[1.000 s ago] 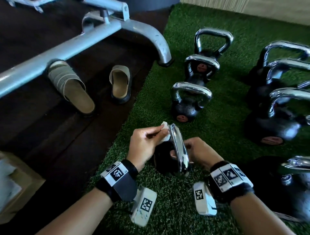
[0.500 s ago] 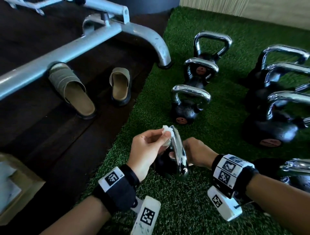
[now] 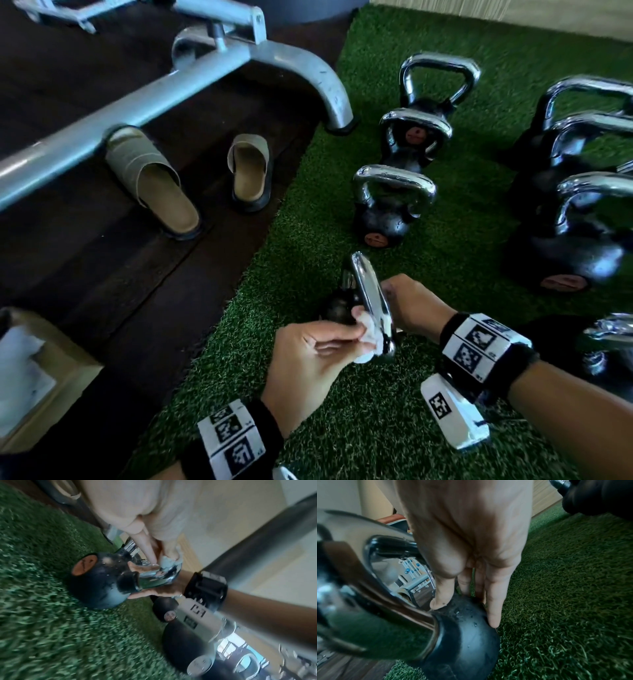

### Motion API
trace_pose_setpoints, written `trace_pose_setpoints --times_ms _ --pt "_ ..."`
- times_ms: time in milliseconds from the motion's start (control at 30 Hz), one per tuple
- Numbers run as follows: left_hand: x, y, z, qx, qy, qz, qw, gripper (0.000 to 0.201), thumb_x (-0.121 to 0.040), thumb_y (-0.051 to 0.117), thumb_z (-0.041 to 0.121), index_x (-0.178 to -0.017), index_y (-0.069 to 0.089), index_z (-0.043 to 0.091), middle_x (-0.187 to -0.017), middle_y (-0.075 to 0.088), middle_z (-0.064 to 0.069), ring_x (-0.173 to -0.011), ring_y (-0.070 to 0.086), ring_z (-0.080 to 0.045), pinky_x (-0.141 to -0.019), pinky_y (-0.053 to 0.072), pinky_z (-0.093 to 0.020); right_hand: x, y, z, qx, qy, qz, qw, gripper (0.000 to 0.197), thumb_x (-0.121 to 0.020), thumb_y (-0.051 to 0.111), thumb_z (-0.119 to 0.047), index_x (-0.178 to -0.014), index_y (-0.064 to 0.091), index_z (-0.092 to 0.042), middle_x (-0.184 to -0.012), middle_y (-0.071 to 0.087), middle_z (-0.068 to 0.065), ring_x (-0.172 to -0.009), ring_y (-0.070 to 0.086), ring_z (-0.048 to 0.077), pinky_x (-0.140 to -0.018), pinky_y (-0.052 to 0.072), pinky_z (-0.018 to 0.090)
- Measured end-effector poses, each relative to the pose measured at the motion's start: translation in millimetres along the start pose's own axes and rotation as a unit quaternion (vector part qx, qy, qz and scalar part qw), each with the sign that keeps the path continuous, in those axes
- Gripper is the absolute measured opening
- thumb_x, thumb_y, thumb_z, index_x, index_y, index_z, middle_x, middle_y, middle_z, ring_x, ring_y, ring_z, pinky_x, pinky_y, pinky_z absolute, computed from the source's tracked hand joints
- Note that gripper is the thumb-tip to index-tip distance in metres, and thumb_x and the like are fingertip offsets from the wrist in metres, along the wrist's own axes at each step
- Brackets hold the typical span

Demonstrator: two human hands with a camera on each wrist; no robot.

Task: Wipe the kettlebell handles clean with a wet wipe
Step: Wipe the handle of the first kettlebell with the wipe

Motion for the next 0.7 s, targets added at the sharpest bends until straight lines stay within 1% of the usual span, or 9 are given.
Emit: trace_pose_setpoints --times_ms 100,200,333,400,467,500,567,633,700 --pt "8 4 5 -0.068 0.093 -0.026 0.993 0.019 -0.087 0.079 0.022 -0.104 0.079 0.014 -0.101 0.08 0.01 -0.088 0.077 -0.002 -0.07 0.063 -0.021 0 0 1 -0.032 -0.003 0.002 0.999 0.053 -0.085 0.083 -0.023 -0.039 0.064 -0.042 -0.045 0.061 -0.013 -0.042 0.055 -0.005 -0.04 0.038 0.009" --pt "10 6 6 -0.138 0.151 -0.019 0.979 0.019 -0.089 0.078 0.023 -0.104 0.08 0.012 -0.103 0.079 0.007 -0.091 0.074 0.005 -0.07 0.06 -0.014 -1 0 4 -0.041 0.008 0.013 0.999 0.043 -0.079 0.087 -0.032 -0.044 0.067 -0.043 -0.056 0.067 -0.011 -0.051 0.062 0.002 -0.043 0.042 0.011" --pt "8 8 -8 -0.197 0.156 -0.041 0.967 0.021 -0.085 0.079 0.025 -0.103 0.08 0.014 -0.106 0.078 0.009 -0.095 0.073 0.006 -0.075 0.061 -0.016 -2 -2 4 -0.043 0.007 0.02 0.999 0.044 -0.081 0.086 -0.031 -0.044 0.066 -0.042 -0.053 0.066 -0.012 -0.047 0.06 -0.002 -0.041 0.04 0.009" --pt "6 10 -10 -0.21 0.146 -0.065 0.965 0.023 -0.083 0.078 0.025 -0.104 0.08 0.016 -0.106 0.076 0.014 -0.094 0.072 0.007 -0.077 0.06 -0.013 -2 -2 4 -0.032 0.009 0.022 0.999 0.043 -0.08 0.087 -0.033 -0.045 0.066 -0.046 -0.053 0.067 -0.013 -0.047 0.059 -0.002 -0.042 0.043 0.014" --pt "2 6 -14 -0.184 0.109 -0.067 0.974 0.023 -0.082 0.08 0.023 -0.105 0.079 0.019 -0.107 0.075 0.017 -0.092 0.073 0.007 -0.077 0.06 -0.014 -3 0 6 -0.007 0.017 0.025 1.0 0.038 -0.08 0.086 -0.033 -0.051 0.067 -0.047 -0.059 0.071 -0.012 -0.055 0.064 0.002 -0.048 0.054 0.025" --pt "-1 2 -18 -0.15 0.072 -0.061 0.984 0.023 -0.082 0.082 0.019 -0.105 0.079 0.02 -0.105 0.077 0.015 -0.091 0.074 0.004 -0.076 0.062 -0.018 -3 0 7 0.005 0.022 0.026 0.999 0.033 -0.081 0.086 -0.032 -0.057 0.068 -0.046 -0.063 0.072 -0.012 -0.058 0.067 0.004 -0.05 0.056 0.025" --pt "-6 -9 -30 -0.076 -0.029 -0.042 0.996 0.022 -0.082 0.082 0.012 -0.103 0.079 0.021 -0.1 0.08 0.012 -0.088 0.077 -0.005 -0.076 0.063 -0.024 -1 -8 5 0.026 0.016 0.042 0.999 0.022 -0.084 0.082 -0.024 -0.074 0.072 -0.041 -0.068 0.069 -0.015 -0.06 0.065 -0.001 -0.045 0.047 0.012" --pt "-9 -22 -39 0.017 -0.133 0.002 0.991 0.023 -0.081 0.082 0.012 -0.102 0.077 0.018 -0.097 0.08 0.005 -0.09 0.077 -0.013 -0.077 0.062 -0.024 5 -32 -6 0.019 -0.017 0.105 0.994 0.015 -0.083 0.081 -0.021 -0.093 0.077 -0.032 -0.078 0.071 -0.018 -0.059 0.059 -0.011 -0.047 0.04 0.002" --pt "-11 -29 -44 0.152 -0.21 0.04 0.965 0.03 -0.075 0.081 0.015 -0.104 0.073 0.009 -0.097 0.08 -0.006 -0.095 0.077 -0.022 -0.079 0.062 -0.028 18 -65 -26 -0.009 -0.07 0.193 0.979 0.012 -0.08 0.085 -0.026 -0.091 0.08 -0.027 -0.08 0.075 -0.016 -0.058 0.06 -0.013 -0.054 0.04 0.0"
Point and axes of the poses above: each hand's wrist, its own x-axis away from the middle knuckle, its own y-axis out of the palm, z = x × y, the point moved 9 cm from there along -x, towards the middle knuckle
